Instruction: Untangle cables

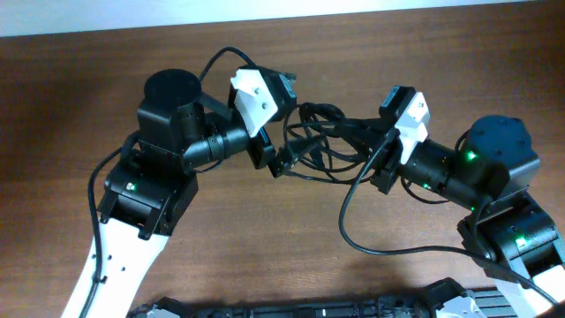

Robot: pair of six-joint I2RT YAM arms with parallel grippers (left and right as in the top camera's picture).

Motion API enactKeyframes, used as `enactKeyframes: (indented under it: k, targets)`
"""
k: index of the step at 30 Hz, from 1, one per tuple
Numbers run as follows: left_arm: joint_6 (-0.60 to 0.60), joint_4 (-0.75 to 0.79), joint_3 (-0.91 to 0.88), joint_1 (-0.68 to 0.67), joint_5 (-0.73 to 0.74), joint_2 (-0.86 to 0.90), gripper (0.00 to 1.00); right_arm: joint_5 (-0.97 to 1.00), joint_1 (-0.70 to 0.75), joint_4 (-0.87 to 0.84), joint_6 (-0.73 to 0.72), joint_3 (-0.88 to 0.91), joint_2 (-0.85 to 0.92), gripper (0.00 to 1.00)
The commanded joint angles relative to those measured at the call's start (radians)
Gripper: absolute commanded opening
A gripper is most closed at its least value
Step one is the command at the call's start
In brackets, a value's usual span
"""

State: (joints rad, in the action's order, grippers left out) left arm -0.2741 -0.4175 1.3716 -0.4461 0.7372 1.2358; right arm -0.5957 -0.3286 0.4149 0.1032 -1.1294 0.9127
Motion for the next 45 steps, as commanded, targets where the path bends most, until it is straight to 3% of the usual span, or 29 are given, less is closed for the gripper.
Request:
enactKeyframes:
  k: [1, 6, 7, 8, 11, 15, 21, 22, 23, 28, 32, 38, 45]
  targets:
    - [-0.069, 0.006, 0.011, 0.002, 0.089, -0.01, 0.99, -0.13, 0.003, -0.023, -0.015, -0.014, -0.013, 0.04]
    - [-0.069, 0.006, 0.011, 0.002, 0.09, -0.009, 0.98, -0.214, 0.003, -0.039, -0.014, -0.014, -0.005, 0.04]
    - [-0.069, 0.006, 0.011, 0.002, 0.089, -0.009, 0.92, -0.214, 0.003, -0.038, -0.014, -0.014, -0.002, 0.04]
    - [-0.069, 0.006, 0.011, 0.002, 0.089, -0.009, 0.83, -0.214, 0.003, -0.039, -0.014, -0.014, 0.0, 0.04]
    - [-0.069, 0.005, 0.011, 0.002, 0.089, -0.009, 0.38, -0.216, 0.003, -0.038, -0.014, -0.014, 0.004, 0.04]
    - [-0.069, 0.005, 0.011, 0.002, 0.086, -0.009, 0.01, -0.217, 0.003, -0.038, -0.014, -0.014, 0.003, 0.04]
    - [-0.068, 0.005, 0.011, 0.002, 0.074, -0.008, 0.0, -0.217, 0.003, -0.038, -0.014, -0.014, 0.004, 0.04]
    - [-0.069, 0.006, 0.011, 0.002, 0.073, -0.008, 0.0, -0.216, 0.004, -0.038, -0.014, -0.014, 0.005, 0.12]
    - [-0.068, 0.006, 0.011, 0.002, 0.063, -0.008, 0.0, -0.216, 0.004, -0.038, -0.014, -0.014, 0.006, 0.22]
    - [-0.051, 0.005, 0.011, 0.002, -0.027, -0.009, 0.0, -0.134, 0.004, -0.013, -0.015, -0.014, 0.006, 0.99]
    - [0.032, 0.005, 0.011, 0.002, -0.149, -0.009, 0.0, -0.047, 0.004, 0.024, -0.063, -0.014, 0.006, 0.99]
    - [0.251, 0.006, 0.011, 0.002, -0.404, -0.009, 0.0, 0.14, 0.004, 0.068, -0.196, -0.014, 0.006, 0.99]
    - [0.332, 0.074, 0.011, -0.042, -0.409, -0.008, 0.0, 0.167, 0.003, 0.084, -0.323, -0.014, 0.032, 0.99]
